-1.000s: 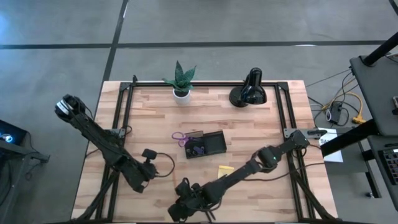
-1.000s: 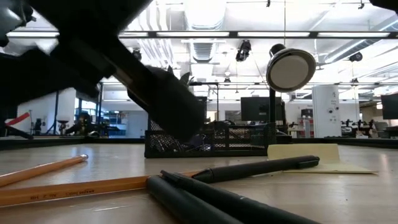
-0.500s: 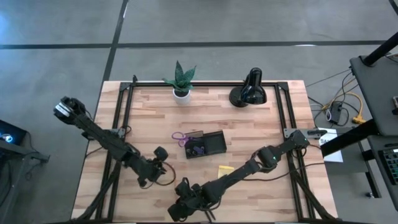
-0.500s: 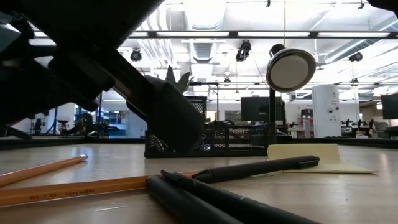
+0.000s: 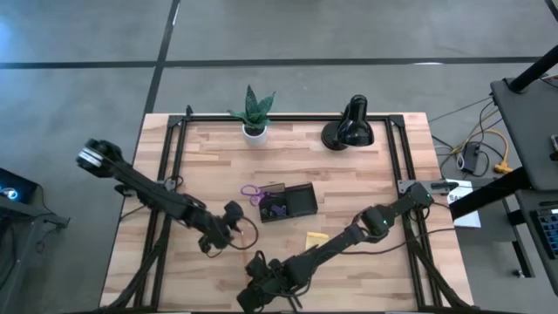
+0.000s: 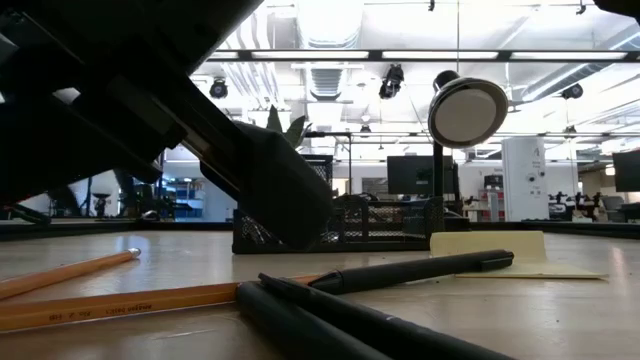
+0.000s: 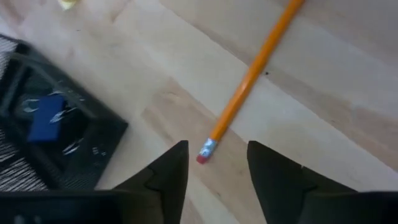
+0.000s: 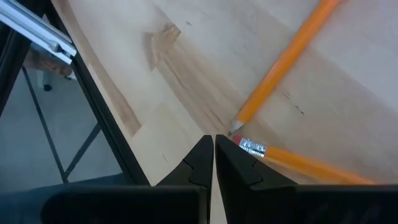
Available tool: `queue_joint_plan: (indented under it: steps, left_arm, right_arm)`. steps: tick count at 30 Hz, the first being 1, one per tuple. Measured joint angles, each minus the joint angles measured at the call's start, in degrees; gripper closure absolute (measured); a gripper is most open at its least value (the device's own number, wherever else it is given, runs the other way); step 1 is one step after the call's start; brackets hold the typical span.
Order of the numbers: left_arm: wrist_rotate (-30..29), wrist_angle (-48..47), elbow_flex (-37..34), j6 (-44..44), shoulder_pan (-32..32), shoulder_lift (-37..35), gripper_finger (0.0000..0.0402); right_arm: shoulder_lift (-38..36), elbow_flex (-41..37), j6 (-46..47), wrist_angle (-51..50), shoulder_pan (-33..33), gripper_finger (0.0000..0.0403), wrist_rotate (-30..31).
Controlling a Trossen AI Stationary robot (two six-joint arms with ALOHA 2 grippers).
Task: Pick and place office supplies into organizer
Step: Put the left pencil into the desk organizer
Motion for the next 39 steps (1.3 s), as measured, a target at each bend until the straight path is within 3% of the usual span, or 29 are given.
queue_joint_plan:
  steps: [19,33,39]
  left_arm:
    - [1.5,3.7,2.9,0.7,1.9,9.4,0.0263]
    - [5.3,3.3,2.9,0.5,1.9,9.9,0.0263]
    - [9.6,1.7,2.9,-0.1,1.9,9.9,0.0263]
  right_arm:
    - [0.0,-1.4,-4.0,0.1,-0.9,0.0392,0.0]
    - [0.0,-1.4,-4.3,-0.2,-1.5,0.0392,2.0]
    - [0.0,-1.4,-4.3,-0.3,-1.6,0.0392,2.1]
